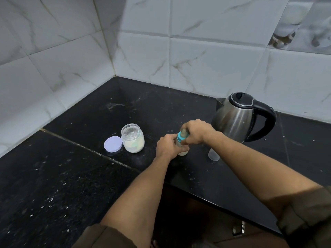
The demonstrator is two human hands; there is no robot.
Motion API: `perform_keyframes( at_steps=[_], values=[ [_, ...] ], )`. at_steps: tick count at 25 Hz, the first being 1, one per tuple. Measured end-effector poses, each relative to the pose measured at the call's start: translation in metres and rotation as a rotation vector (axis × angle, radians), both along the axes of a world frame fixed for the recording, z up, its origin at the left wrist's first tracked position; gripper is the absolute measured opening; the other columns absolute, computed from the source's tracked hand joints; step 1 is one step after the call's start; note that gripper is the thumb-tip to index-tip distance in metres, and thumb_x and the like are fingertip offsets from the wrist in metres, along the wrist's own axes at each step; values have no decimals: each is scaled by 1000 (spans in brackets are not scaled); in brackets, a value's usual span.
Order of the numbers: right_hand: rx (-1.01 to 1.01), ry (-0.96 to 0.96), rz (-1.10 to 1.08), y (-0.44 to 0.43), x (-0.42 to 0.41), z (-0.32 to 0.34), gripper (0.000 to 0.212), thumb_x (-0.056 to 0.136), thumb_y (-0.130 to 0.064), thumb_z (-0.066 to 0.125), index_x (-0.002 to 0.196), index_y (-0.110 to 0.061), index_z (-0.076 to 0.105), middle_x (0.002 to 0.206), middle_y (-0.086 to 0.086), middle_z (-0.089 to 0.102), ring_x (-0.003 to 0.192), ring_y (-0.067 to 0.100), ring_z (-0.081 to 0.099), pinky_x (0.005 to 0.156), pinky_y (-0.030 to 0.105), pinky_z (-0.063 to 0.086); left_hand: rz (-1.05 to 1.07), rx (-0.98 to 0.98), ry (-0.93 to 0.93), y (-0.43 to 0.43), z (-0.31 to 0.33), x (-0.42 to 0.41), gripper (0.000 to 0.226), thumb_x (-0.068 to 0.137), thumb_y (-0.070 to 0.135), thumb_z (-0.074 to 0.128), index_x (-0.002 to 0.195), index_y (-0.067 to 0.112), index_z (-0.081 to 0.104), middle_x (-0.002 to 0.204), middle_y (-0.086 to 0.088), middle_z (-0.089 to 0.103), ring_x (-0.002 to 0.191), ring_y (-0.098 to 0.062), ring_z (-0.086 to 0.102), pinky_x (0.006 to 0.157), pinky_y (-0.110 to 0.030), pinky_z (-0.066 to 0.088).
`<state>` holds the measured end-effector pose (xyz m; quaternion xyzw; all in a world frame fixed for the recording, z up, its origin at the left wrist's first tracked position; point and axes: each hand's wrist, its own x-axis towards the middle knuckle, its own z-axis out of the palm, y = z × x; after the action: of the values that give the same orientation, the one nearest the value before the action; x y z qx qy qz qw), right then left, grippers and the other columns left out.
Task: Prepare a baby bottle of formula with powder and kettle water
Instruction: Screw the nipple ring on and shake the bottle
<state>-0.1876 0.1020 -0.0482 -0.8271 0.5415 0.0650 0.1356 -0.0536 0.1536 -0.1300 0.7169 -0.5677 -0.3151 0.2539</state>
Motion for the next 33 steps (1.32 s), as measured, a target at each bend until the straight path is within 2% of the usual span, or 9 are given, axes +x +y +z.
perform_keyframes(
  at_steps=[5,9,13,15,18,24,28,31,33],
  values=[
    [-109,1,-81,8,6,-5,46,79,-48,78,114,-20,70,97,0,68,86,20,67,78,38,62,-7,-6,-47,-1,1,-2,39,71,46,90,104,30,77,89,9,77,92,-13,72,90,-41,60],
    [-164,-31,-204,17,15,-9,42,78,-47,76,105,-15,68,86,0,62,78,20,63,63,32,52,-11,-13,-85,-1,2,-3,35,73,45,90,101,30,76,88,7,78,90,-15,73,88,-41,61],
    [-92,-4,-87,12,13,-5,52,80,-48,77,124,-22,67,106,0,69,93,21,67,77,37,59,-1,6,-73,-2,5,-1,27,70,45,90,86,34,71,83,10,77,88,-14,73,87,-40,60],
    [-50,31,-9,5,6,3,54,81,-45,78,130,-27,65,113,0,69,98,20,66,79,36,59,-4,7,-68,-2,5,0,29,70,47,89,91,33,74,83,11,76,88,-12,72,87,-40,60],
    [-57,45,5,4,5,6,47,81,-42,78,123,-22,70,105,1,69,92,20,66,73,33,57,-14,7,-56,-2,5,0,37,72,45,89,105,31,77,87,11,76,91,-12,71,87,-38,59],
    [-125,-11,-156,15,18,-5,38,79,-40,75,104,-13,67,89,2,64,79,20,64,68,33,56,30,10,-49,-2,3,-3,44,71,43,90,111,28,78,91,5,79,94,-16,73,88,-40,60],
    [-168,-127,-352,29,28,-17,31,80,-39,72,95,-13,65,86,4,65,80,23,65,66,33,54,5,14,-104,-2,3,-4,35,82,35,82,116,28,75,102,1,78,102,-20,70,90,-38,57],
    [-72,-141,-367,24,22,-13,40,78,-45,74,102,-14,64,90,3,68,74,21,65,62,31,55,48,20,-60,-2,1,-5,36,74,43,88,105,29,77,94,4,78,97,-20,72,89,-39,58],
    [49,-182,-348,21,9,-5,56,74,-49,76,116,-16,60,97,4,68,68,22,70,62,34,62,58,24,-25,-2,-1,-8,39,71,44,91,104,28,76,94,5,79,97,-18,72,90,-40,58]
  ],
)
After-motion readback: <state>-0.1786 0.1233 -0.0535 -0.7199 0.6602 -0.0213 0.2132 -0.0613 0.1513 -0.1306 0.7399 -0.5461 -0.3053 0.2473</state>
